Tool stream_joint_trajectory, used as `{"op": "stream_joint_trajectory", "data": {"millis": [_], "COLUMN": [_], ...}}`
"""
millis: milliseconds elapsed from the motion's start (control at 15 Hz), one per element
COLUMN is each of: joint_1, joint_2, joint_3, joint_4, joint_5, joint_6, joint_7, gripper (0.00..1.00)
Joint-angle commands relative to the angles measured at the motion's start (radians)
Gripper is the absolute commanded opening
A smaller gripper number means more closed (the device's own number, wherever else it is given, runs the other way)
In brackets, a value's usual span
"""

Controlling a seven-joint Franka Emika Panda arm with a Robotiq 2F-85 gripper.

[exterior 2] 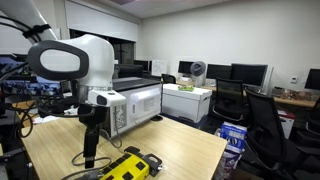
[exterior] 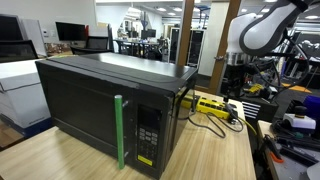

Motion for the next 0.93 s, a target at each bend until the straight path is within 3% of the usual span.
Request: {"op": "stream_joint_trajectory", "data": {"millis": [0, 333, 667, 867], "joint_1": [0.000, 0.002, -0.011, -0.013], "joint_2": [-0.002, -0.008, 0.064, 0.130], "joint_3": [0.005, 0.009, -0.007, -0.024], "joint_4": [0.001, -0.009, -0.090, -0.078], "joint_5": [0.001, -0.002, 0.024, 0.010], "joint_6": [-0.010, 0.006, 0.294, 0.364], "joint_7": [0.000, 0.021, 0.033, 0.050], "gripper": [1.00, 1.00, 1.00, 1.00]}}
